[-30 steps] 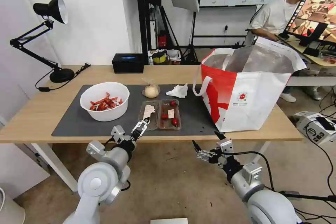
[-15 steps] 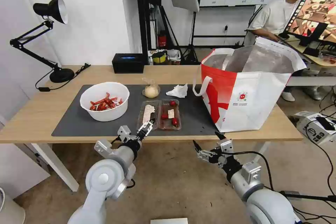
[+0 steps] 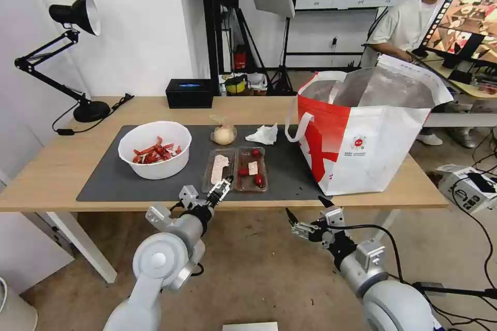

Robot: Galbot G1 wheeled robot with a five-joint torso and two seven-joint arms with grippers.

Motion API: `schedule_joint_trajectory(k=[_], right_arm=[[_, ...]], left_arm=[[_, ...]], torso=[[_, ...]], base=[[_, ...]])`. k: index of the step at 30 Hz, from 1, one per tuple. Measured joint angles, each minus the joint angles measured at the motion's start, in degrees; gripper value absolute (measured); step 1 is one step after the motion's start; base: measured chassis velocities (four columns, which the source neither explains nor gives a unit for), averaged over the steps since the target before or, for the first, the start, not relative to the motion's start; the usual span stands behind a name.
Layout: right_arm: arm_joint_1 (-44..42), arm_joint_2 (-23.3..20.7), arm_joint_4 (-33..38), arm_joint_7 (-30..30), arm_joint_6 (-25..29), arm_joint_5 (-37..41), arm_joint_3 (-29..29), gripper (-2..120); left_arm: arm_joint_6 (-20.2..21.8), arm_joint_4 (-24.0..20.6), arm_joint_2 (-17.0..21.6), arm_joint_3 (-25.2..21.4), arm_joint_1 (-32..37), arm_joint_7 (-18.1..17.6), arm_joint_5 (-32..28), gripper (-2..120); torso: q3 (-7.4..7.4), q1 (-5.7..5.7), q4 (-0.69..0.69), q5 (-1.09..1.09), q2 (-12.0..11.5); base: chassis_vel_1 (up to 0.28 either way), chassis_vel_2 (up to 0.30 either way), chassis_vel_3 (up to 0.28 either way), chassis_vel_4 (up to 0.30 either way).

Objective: Pick up the trash from the table and place it into the takeout bag.

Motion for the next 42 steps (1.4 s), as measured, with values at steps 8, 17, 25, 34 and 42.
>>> schedule_joint_trajectory(k=[8, 17, 25, 34, 42], right_arm=[[-0.23, 0.09, -0.07, 0.00, 0.00, -0.27, 0.03, 100], [-0.30, 0.15, -0.21, 0.01, 0.00, -0.32, 0.15, 100], [-0.28, 0.32, -0.62, 0.02, 0.00, -0.53, 0.07, 100], [-0.10, 0.31, -0.98, 0.07, 0.00, -0.57, -0.07, 100], [-0.16, 0.45, -1.25, 0.11, 0.13, -0.69, 0.08, 100]], left_arm=[[-0.08, 1.30, -0.21, 0.85, -1.93, -0.46, -0.57, 100], [-0.11, 2.43, -0.28, 1.35, -3.13, -0.68, -0.88, 100], [-0.62, 2.84, -0.35, 1.09, -4.03, -0.78, -1.22, 100], [-1.76, 2.88, -0.48, 0.88, -4.82, -0.65, -1.66, 100], [-2.34, 2.86, -0.42, 0.73, -6.01, -0.49, -2.52, 100]], torso=[[0.00, 0.00, 0.00, 0.00, 0.01], [0.00, 0.00, 0.00, 0.00, 0.01], [0.00, 0.00, 0.00, 0.00, 0.01], [0.00, 0.00, 0.00, 0.00, 0.01], [0.00, 0.00, 0.00, 0.00, 0.00]], base=[[0.000, 0.000, 0.000, 0.000], [0.000, 0.000, 0.000, 0.000], [0.000, 0.000, 0.000, 0.000], [0.000, 0.000, 0.000, 0.000], [0.000, 0.000, 0.000, 0.000]])
